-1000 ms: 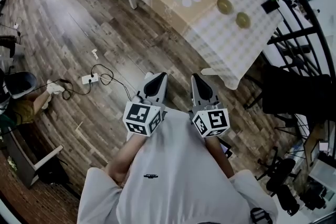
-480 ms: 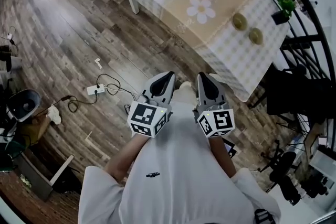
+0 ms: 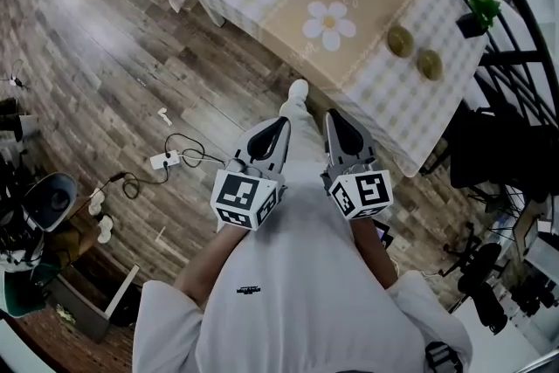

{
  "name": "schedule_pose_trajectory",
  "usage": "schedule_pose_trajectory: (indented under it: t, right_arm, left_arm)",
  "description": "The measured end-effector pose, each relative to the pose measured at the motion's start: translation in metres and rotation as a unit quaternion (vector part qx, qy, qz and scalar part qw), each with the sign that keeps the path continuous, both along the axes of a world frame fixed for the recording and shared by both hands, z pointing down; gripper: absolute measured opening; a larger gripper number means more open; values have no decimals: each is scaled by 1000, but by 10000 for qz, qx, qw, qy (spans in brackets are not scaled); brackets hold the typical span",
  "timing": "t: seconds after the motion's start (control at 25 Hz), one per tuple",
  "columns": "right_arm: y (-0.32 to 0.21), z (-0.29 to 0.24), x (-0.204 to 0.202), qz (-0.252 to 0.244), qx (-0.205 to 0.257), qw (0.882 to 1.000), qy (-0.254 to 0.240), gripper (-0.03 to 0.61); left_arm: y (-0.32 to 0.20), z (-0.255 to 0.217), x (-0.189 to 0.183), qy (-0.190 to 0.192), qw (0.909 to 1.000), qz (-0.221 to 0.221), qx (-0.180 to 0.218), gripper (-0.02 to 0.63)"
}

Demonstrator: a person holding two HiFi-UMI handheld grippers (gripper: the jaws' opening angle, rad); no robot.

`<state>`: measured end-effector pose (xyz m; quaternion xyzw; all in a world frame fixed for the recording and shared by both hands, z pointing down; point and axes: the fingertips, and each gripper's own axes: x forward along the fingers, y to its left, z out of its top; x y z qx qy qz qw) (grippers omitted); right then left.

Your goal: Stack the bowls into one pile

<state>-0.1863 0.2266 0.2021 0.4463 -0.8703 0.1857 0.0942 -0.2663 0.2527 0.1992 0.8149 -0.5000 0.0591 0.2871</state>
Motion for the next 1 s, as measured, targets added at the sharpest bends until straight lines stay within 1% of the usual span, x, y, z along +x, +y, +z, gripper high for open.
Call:
schedule_pose_trajectory:
  t: [0.12,0.28,0.36,0.48,0.6,0.84,1.0]
  right_arm:
    - [-48,1,6,110,-19,9999,-65,35]
    - [-105,-7,11,244,141,9996,-25,35]
    - [-142,-7,23,309,172,9994,32,35]
    - [-201,-6,48,338,120,9994,-19,35]
    - [-244,-8,58,336,199,9992,40,35]
    - [-294,-3,45,380,217,9990,92,35]
    - [-331,8,39,475,205,9986,62,35]
  left_arm:
    - [-51,0,4,-31,10000,67,-14,21]
    - [-114,-5,16,-180,9988,438,105,21]
    - [-153,-7,31,-229,9980,577,109,21]
    - [-211,-8,62,-287,9970,715,15,21]
    - [-251,-7,77,-326,9962,805,-30,21]
    - [-299,1,63,-291,9961,804,-214,21]
    - [-332,12,55,-345,9949,902,-290,21]
